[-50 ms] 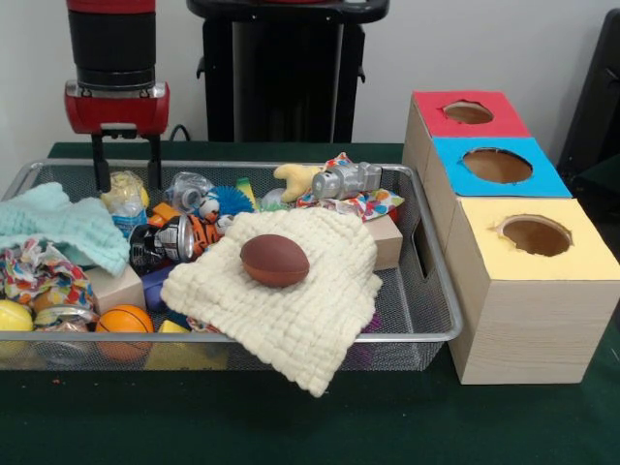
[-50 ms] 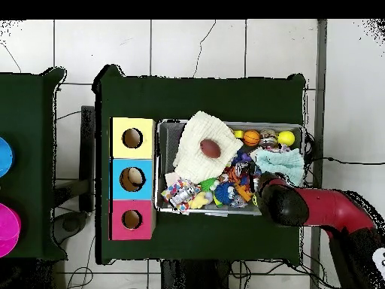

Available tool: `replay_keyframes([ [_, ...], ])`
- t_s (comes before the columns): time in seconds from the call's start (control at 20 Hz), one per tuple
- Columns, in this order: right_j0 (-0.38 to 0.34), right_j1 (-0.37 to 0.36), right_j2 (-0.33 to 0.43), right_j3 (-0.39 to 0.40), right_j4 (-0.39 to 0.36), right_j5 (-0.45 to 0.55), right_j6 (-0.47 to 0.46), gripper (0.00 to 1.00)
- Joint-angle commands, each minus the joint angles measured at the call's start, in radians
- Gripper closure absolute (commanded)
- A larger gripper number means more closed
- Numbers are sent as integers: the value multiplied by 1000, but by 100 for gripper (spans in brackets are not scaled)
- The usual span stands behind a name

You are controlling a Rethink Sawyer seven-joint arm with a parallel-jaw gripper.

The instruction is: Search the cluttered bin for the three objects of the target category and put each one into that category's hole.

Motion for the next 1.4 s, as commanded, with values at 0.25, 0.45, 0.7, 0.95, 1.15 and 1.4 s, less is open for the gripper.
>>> replay_keyframes([
  [0.25,-3,37,0,-2,-121,-1,-84,0],
  [0.45,7,46,-9,6,-121,11,-62,0],
  [0.7,15,54,-18,18,-136,-1,-35,0],
  [0.95,26,66,-38,7,-170,-2,-33,0],
  [1.15,30,72,-50,3,-189,-11,-27,0],
  [1.4,30,61,-59,-17,-216,-26,-34,0],
])
